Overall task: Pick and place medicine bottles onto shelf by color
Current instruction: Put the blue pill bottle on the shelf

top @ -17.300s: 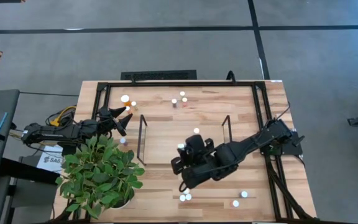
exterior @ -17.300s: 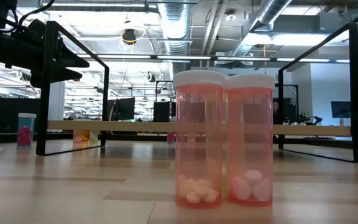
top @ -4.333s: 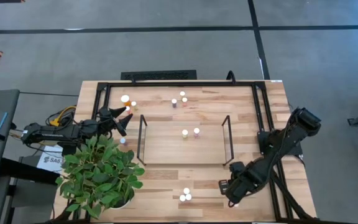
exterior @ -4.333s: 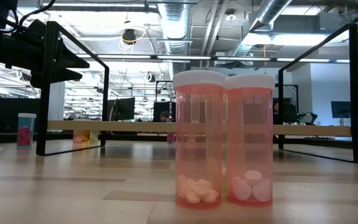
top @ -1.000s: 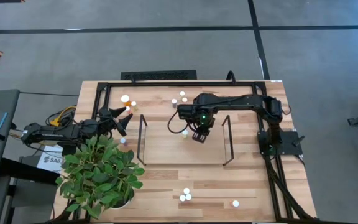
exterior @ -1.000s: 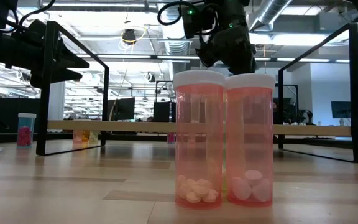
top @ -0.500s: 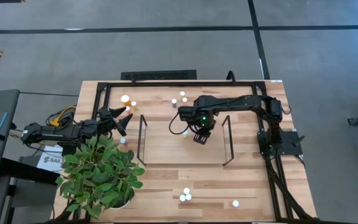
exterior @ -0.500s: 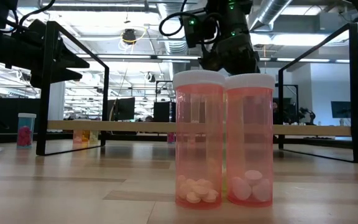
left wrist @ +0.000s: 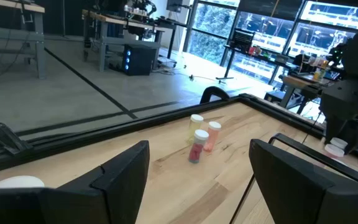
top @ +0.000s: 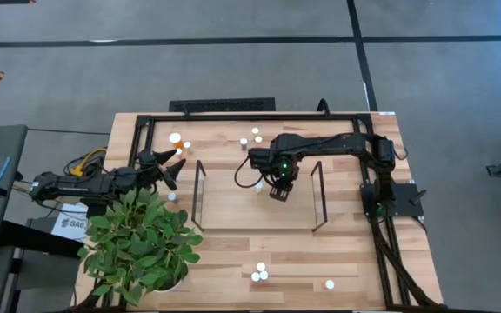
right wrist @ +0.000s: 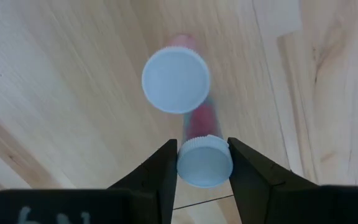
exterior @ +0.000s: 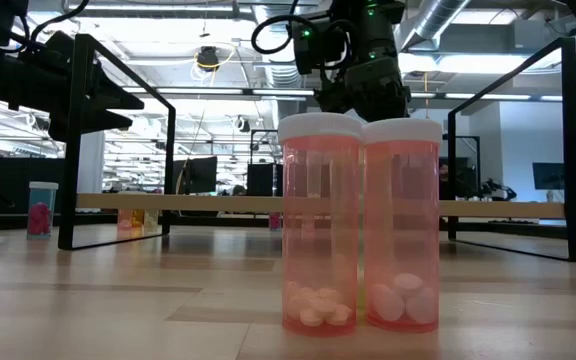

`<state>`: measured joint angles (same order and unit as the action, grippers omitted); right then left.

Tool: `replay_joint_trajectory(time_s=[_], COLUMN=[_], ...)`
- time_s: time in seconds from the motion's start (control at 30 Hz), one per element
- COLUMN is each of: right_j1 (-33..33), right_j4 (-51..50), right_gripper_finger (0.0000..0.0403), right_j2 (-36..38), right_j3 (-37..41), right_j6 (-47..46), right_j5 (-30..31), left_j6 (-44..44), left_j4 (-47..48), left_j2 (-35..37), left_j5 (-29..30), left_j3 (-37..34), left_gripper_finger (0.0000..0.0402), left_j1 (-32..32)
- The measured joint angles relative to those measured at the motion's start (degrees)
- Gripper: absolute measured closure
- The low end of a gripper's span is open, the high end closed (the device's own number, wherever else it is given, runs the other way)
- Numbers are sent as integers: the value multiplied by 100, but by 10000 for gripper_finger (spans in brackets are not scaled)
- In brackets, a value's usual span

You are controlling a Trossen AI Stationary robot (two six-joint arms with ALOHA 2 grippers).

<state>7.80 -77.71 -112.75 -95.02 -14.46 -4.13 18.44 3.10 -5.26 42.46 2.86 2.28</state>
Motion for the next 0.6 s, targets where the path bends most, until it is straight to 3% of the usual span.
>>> replay_joint_trajectory(time_s=[0.33,0.6], right_j1=[19,21], right_j4=[42,39], right_gripper_finger=[254,221], right_j2=[0,0], right_j3=[0,0], right_j6=[101,102], right_j5=[64,82], left_j6=[0,0], left_j4=[0,0], left_j2=[0,0], left_j5=[-1,-1], left_j3=[2,2], left_gripper_finger=[137,137], left_j1=[-2,0])
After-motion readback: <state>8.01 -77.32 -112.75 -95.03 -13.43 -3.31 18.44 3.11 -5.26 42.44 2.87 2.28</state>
